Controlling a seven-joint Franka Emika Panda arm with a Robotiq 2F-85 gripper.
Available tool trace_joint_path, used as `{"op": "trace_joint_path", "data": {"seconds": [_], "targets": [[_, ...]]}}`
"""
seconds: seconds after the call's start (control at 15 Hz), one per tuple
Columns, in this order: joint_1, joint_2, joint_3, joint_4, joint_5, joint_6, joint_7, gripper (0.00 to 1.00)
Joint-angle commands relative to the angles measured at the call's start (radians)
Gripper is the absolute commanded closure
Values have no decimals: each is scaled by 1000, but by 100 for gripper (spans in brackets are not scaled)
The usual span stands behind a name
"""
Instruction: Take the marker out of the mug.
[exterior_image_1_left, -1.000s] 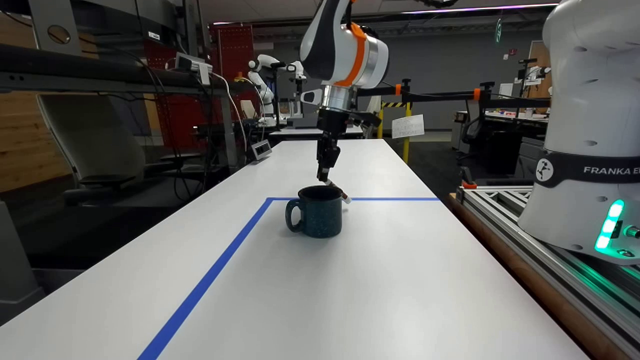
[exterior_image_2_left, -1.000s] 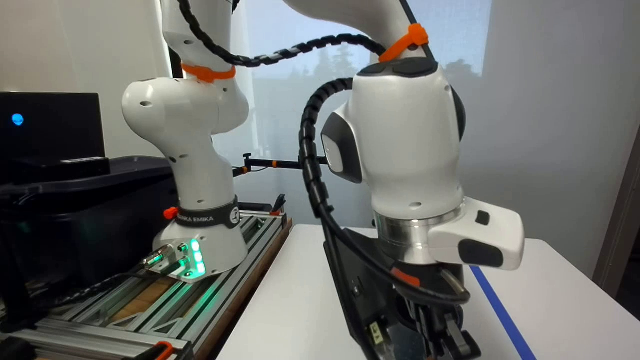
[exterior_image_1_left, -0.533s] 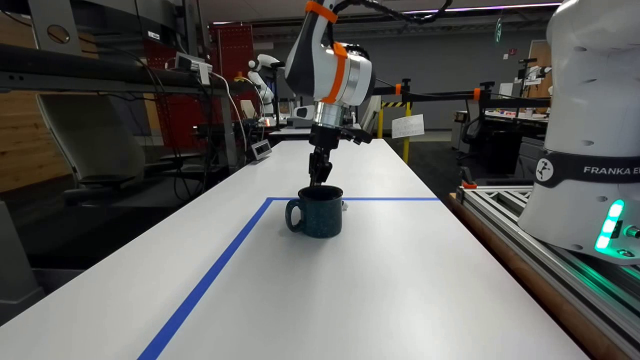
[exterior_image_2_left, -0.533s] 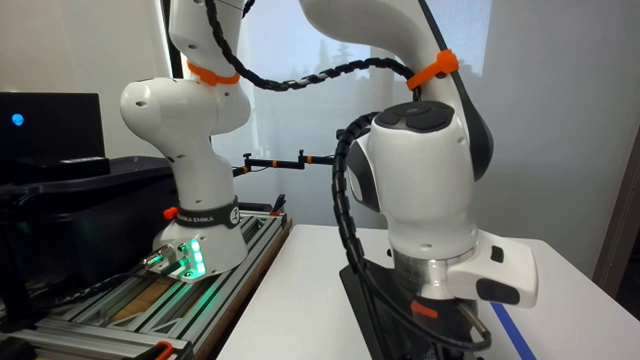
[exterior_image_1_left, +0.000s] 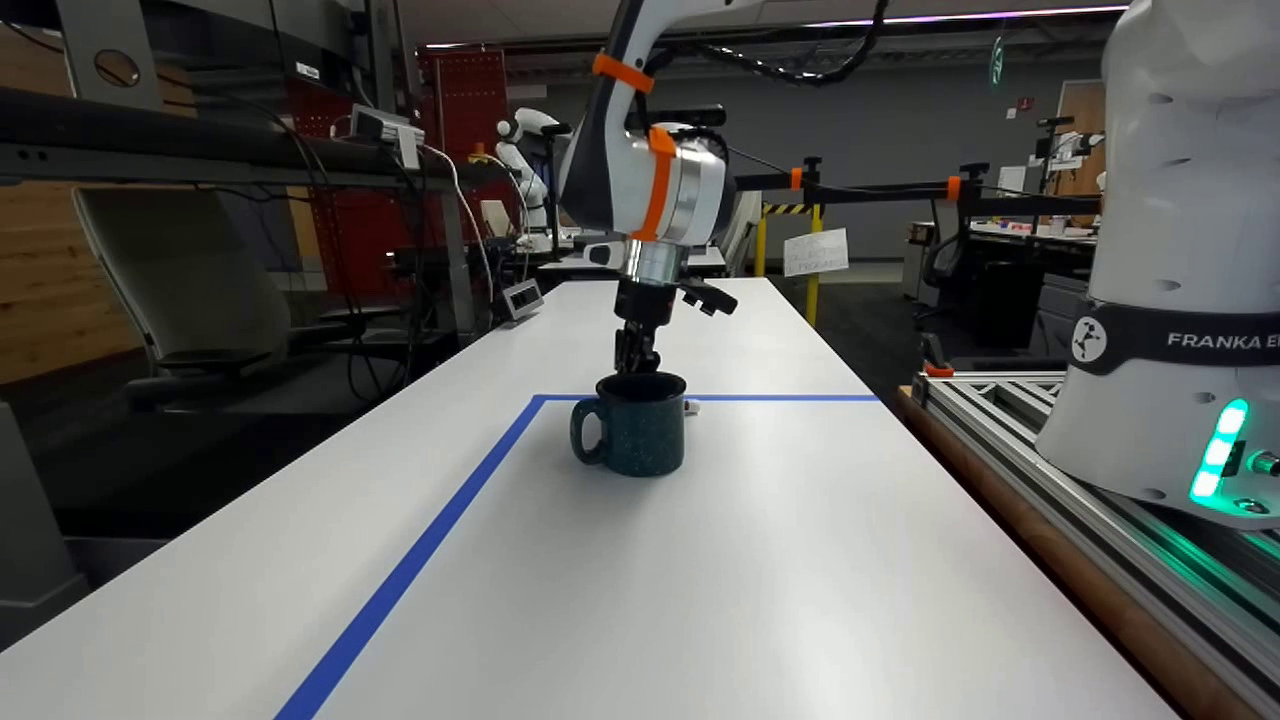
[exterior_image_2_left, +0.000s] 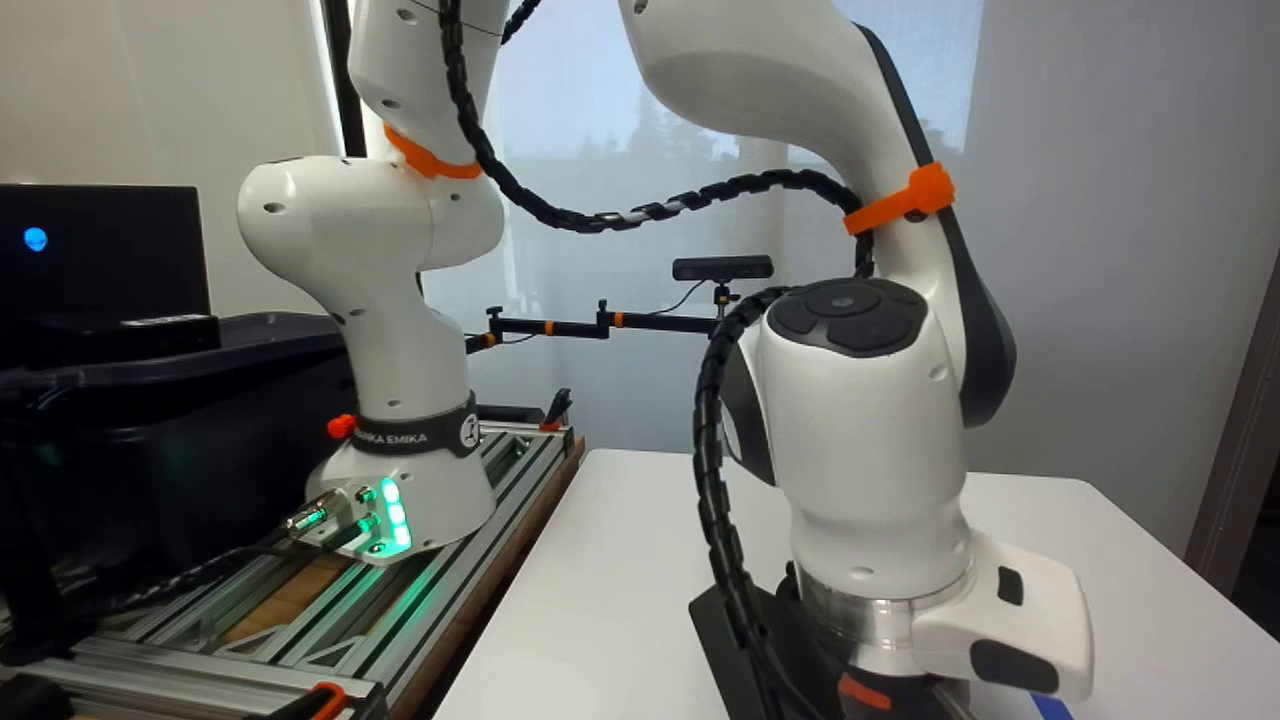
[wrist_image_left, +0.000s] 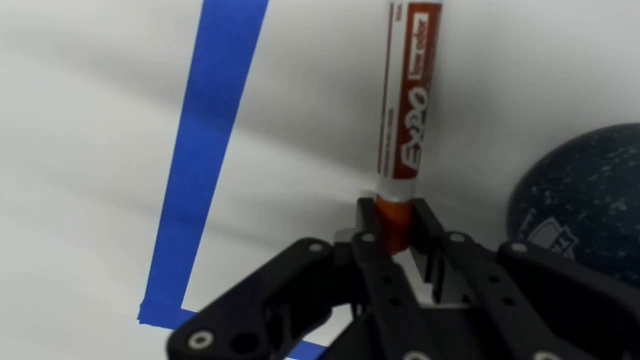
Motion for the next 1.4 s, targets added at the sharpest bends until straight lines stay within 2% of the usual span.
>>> {"op": "trace_joint_path", "data": {"seconds": [0.0, 0.07, 0.13, 0.27, 0.6, 0.73, 0.93, 1.07, 1.13, 1.2, 1.27, 1.33], "targets": [[-25, 29, 28, 24, 27, 32, -37, 95], [-27, 32, 31, 27, 25, 33, -35, 55], [-26, 33, 30, 26, 21, 33, -31, 53], [-29, 26, 32, 25, 23, 30, -32, 41], [-26, -57, 9, -11, -6, -11, -15, 1], [-21, -104, -11, -27, -20, -34, 2, 0], [31, -172, -82, -70, -99, -79, 103, 0], [79, -229, -136, -110, -184, -115, 213, 0], [66, -266, -127, -136, -269, -124, 305, 0], [82, -299, -140, -158, -332, -127, 378, 0], [146, -333, -197, -182, -382, -135, 449, 0], [174, -366, -223, -204, -446, -141, 529, 0]]}}
